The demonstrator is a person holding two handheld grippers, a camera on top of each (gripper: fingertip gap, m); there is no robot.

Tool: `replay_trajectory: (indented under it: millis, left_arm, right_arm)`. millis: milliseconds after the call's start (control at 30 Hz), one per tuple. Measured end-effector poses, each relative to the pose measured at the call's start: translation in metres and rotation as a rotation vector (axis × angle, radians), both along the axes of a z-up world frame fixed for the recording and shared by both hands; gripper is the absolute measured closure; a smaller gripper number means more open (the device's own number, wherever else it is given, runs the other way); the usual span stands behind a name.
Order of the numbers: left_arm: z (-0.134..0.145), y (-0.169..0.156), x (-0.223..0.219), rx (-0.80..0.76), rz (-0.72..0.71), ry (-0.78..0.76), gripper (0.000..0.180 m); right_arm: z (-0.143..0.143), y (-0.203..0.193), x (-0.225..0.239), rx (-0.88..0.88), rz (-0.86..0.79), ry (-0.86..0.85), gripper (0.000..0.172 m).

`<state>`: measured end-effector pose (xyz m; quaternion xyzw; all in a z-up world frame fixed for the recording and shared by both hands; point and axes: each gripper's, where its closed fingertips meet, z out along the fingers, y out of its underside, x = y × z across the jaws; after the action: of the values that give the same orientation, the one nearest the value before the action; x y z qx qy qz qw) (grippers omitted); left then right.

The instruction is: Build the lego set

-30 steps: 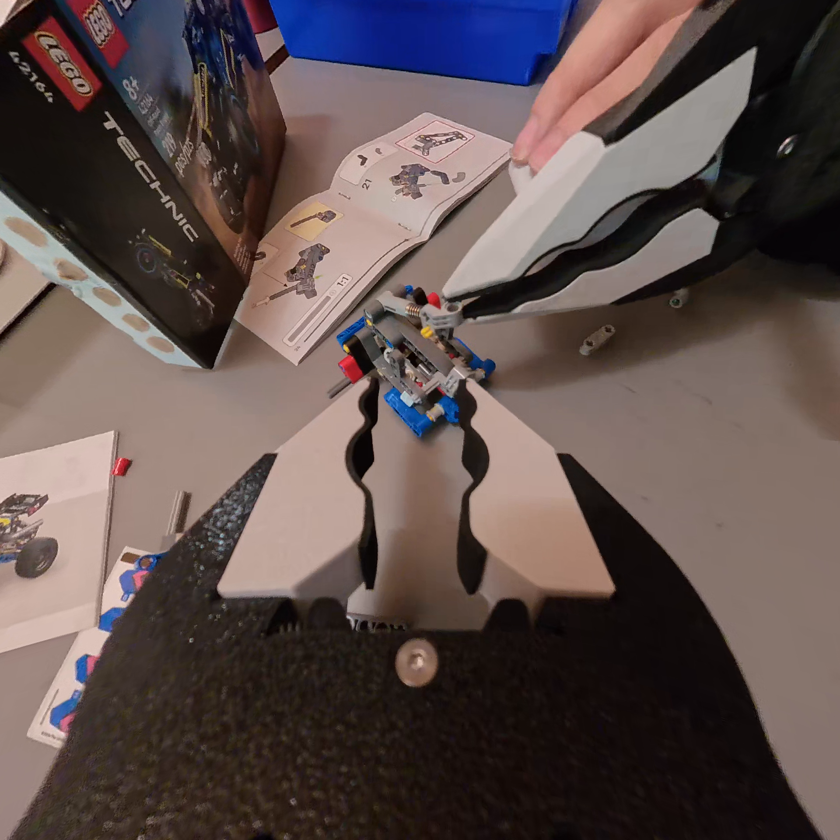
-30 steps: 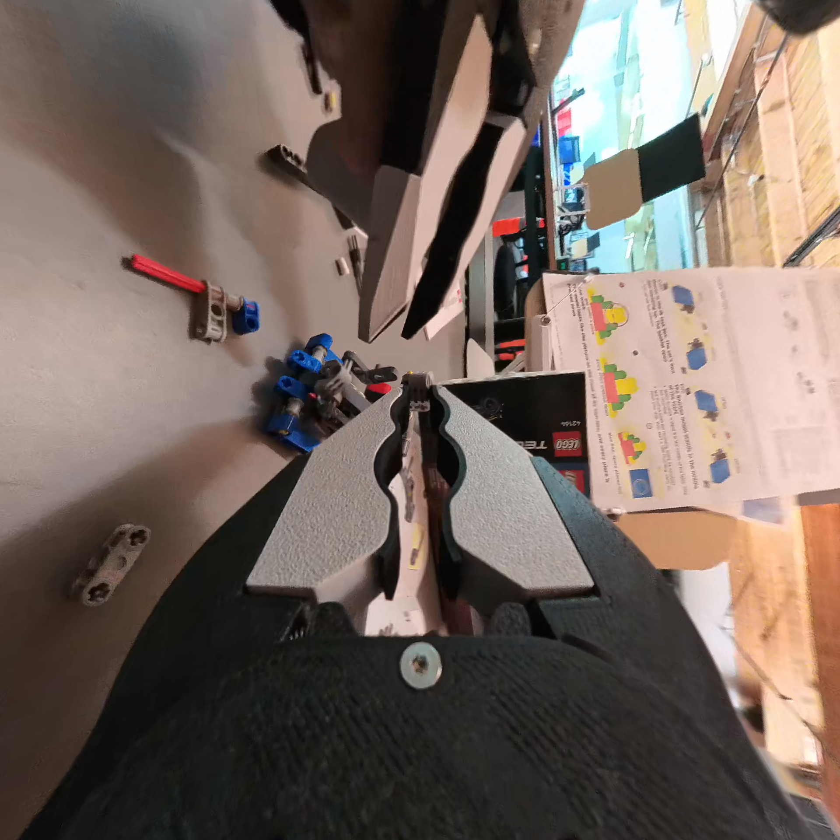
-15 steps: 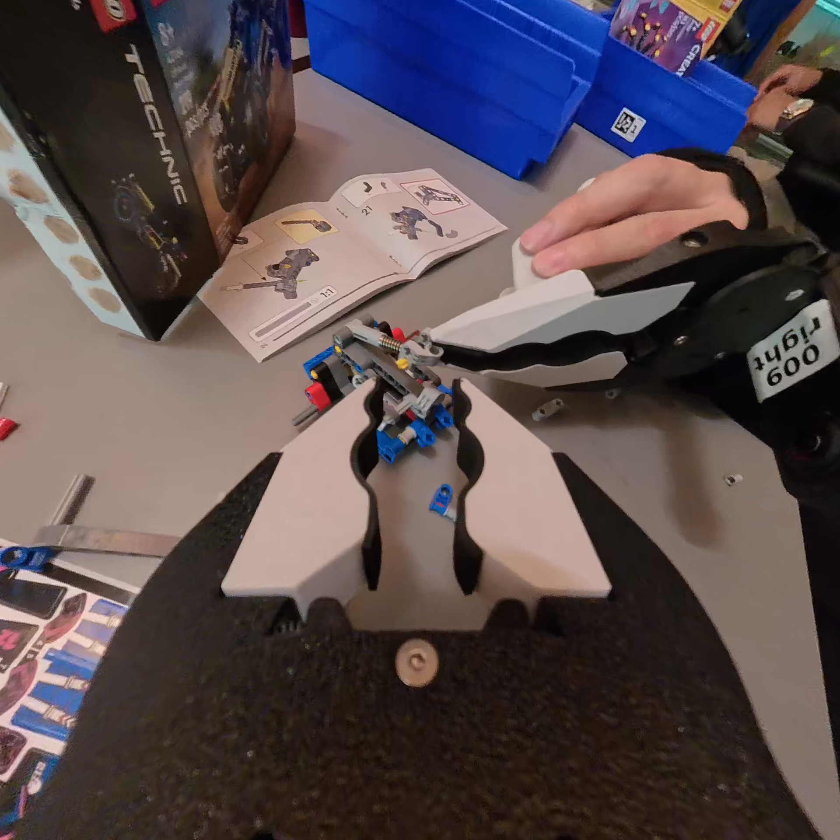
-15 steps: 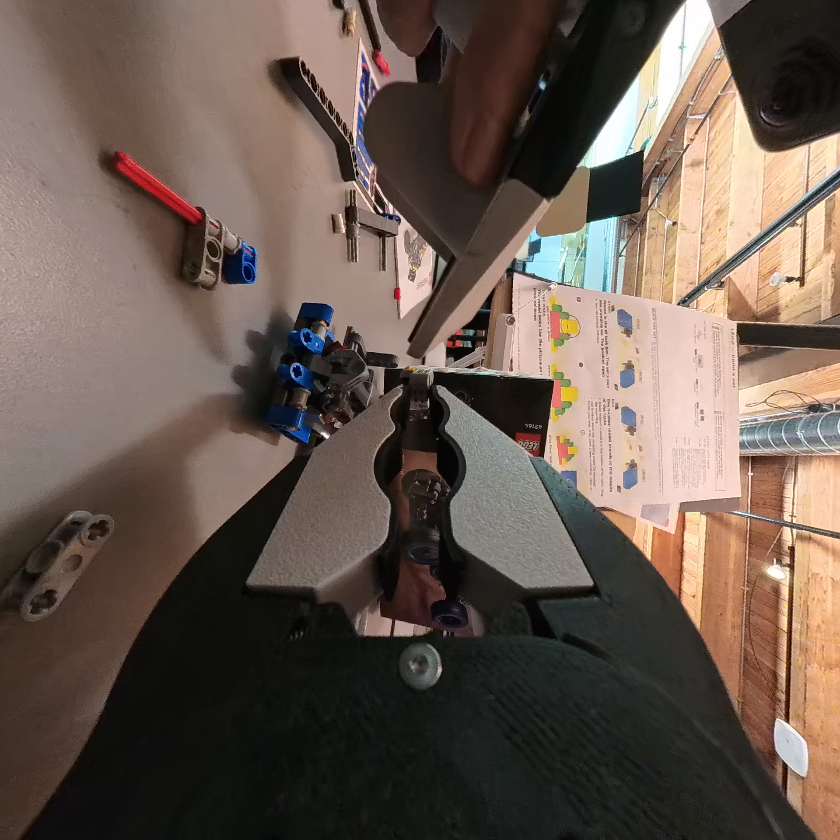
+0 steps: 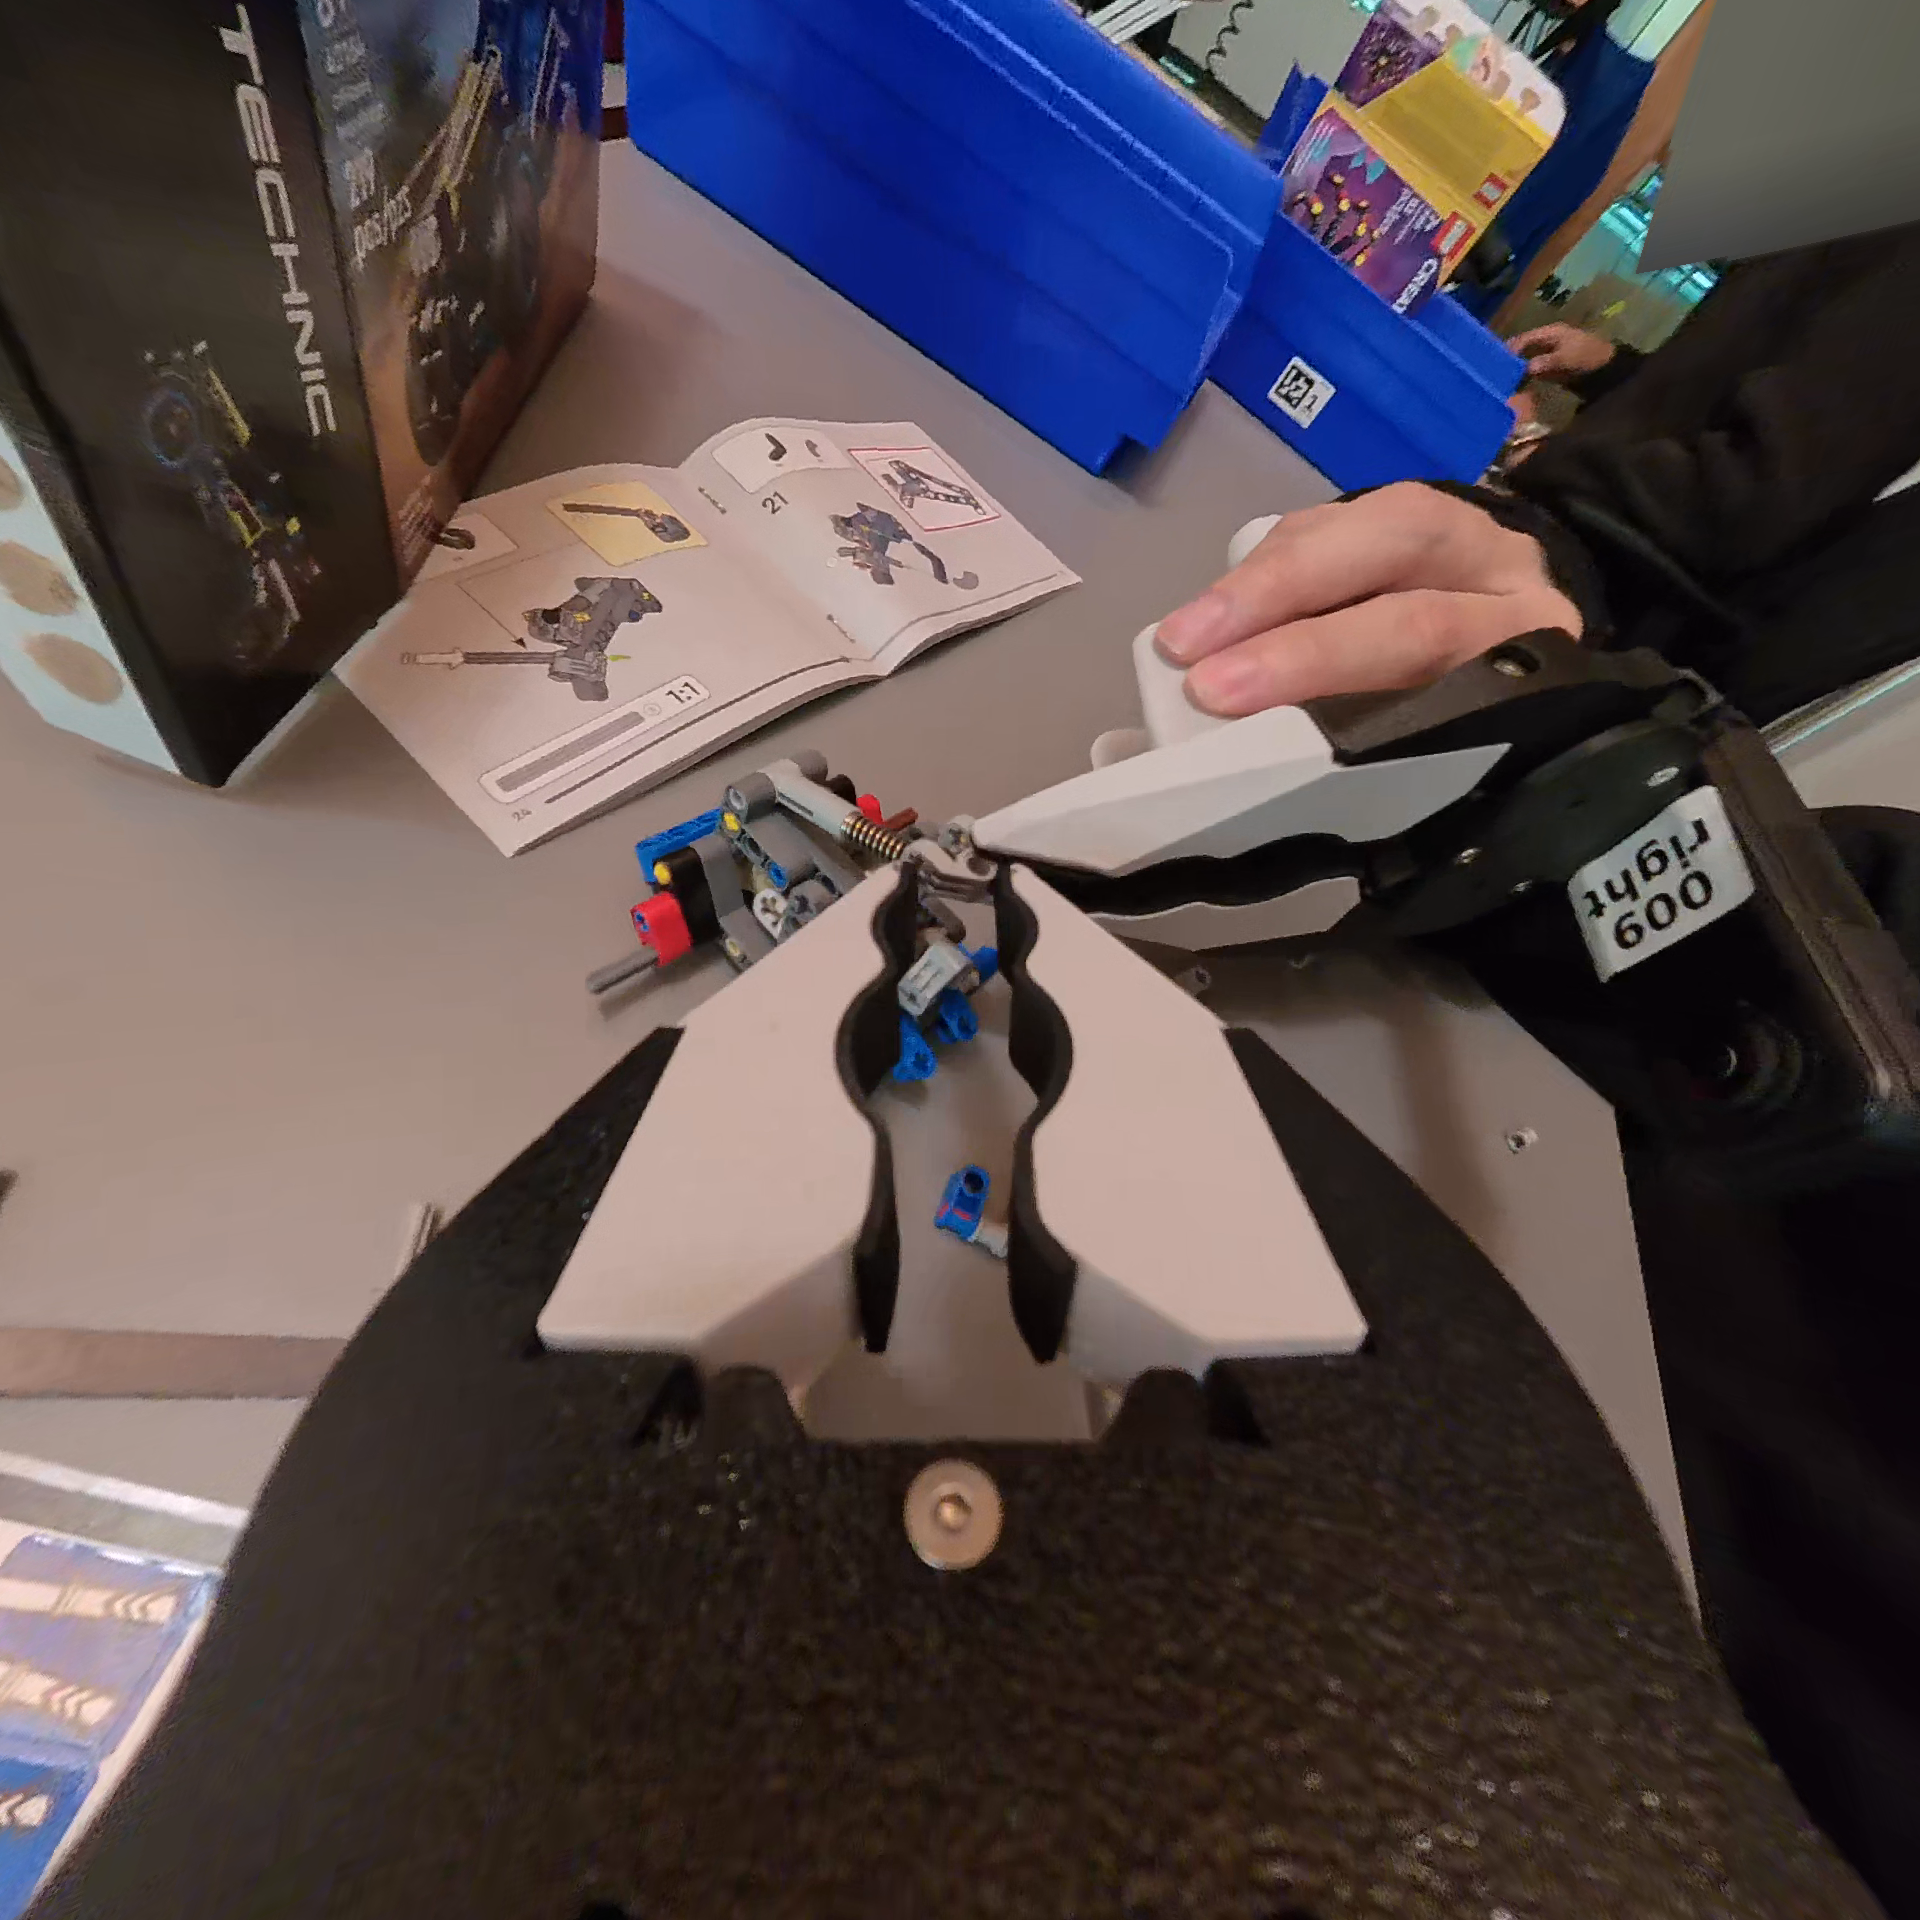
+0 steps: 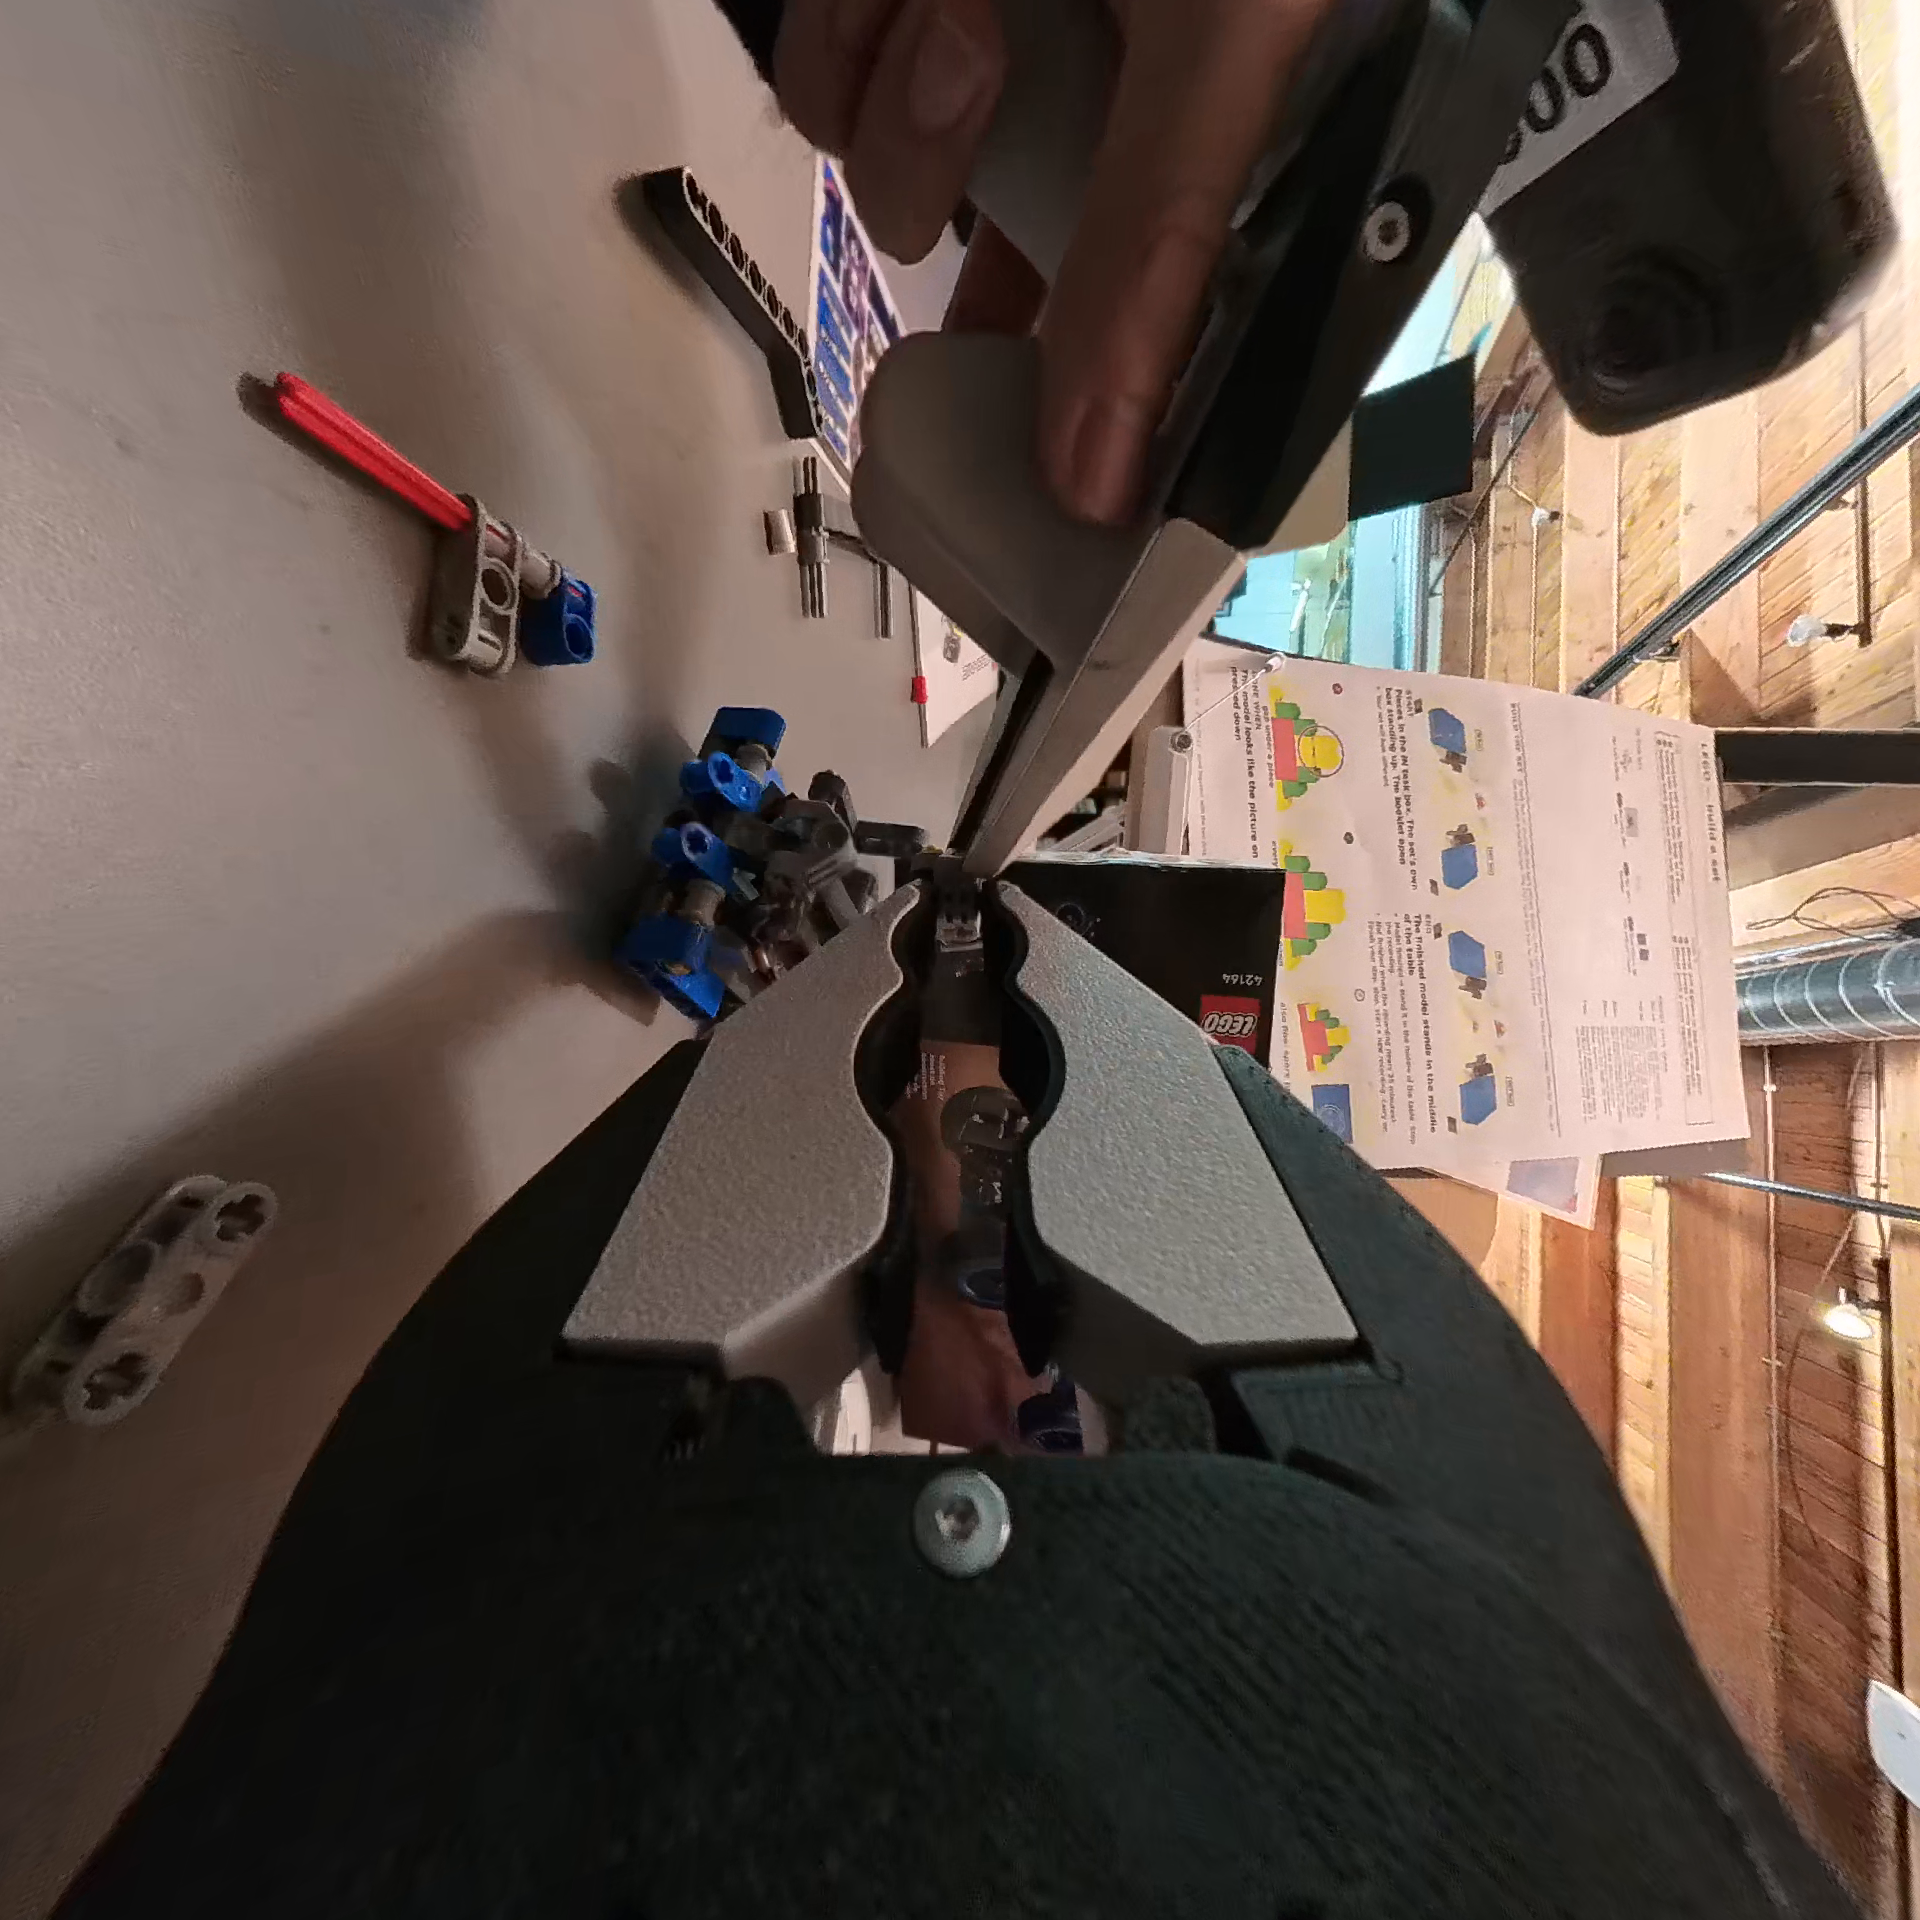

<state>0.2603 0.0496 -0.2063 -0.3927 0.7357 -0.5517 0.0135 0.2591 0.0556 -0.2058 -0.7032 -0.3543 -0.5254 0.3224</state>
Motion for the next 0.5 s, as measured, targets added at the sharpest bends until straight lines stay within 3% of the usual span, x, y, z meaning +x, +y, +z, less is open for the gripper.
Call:
replay_trajectory:
  millis: [333, 500]
  left_arm:
    - [0.006, 0.001, 0.004, -0.037, 0.001, -0.029, 0.173]
    - [0.007, 0.001, 0.005, -0.035, -0.003, -0.04, 0.173]
  right_arm:
    - [0.01, 0.0, -0.001, 0.084, 0.024, 0.1, 0.155]
    - [0.006, -0.019, 0.002, 0.092, -0.011, 0.336, 0.151]
